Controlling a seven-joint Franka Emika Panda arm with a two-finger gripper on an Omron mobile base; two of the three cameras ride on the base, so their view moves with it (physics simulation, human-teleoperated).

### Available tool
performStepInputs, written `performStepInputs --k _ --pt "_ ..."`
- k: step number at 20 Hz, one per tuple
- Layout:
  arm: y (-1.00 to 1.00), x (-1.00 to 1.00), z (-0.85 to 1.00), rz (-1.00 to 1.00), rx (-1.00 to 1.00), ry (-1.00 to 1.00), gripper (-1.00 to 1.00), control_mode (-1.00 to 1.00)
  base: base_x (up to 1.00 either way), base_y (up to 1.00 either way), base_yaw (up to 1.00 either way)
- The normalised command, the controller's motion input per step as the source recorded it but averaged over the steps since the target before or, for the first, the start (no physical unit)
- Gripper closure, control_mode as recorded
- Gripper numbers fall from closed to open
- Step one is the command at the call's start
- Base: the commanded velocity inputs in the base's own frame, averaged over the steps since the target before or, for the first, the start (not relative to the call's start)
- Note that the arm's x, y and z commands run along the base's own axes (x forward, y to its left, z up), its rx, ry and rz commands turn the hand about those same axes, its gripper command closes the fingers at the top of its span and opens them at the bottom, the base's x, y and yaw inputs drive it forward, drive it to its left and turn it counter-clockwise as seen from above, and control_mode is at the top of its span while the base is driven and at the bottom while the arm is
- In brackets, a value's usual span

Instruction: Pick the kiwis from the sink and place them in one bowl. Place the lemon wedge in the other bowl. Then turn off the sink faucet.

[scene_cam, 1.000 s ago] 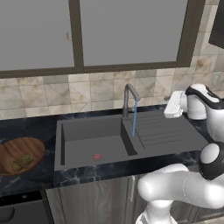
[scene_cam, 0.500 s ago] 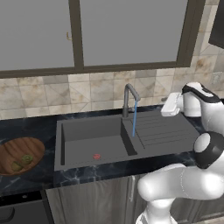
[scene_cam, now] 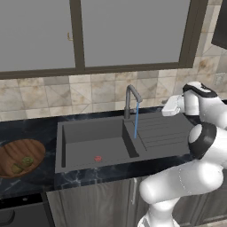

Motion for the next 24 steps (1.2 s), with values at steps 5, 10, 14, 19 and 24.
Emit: performStepInputs --k 5,10,14,19,24 --pt "0.0 0.19 -0.18 0.0 0.07 0.02 -1.0 -1.0 0.0 0.0 0.0" --pt "0.0 0.21 -0.23 0.0 0.07 0.0 -1.0 -1.0 0.0 0.0 0.0" --pt "0.0 0.25 -0.22 0.02 0.06 0.0 -1.0 -1.0 0.0 0.0 0.0" --pt "-0.05 0.2 -0.05 0.02 0.07 0.0 -1.0 -1.0 0.0 0.0 0.0" --pt "-0.13 0.26 -0.03 0.02 0.1 0.0 -1.0 -1.0 0.0 0.0 0.0"
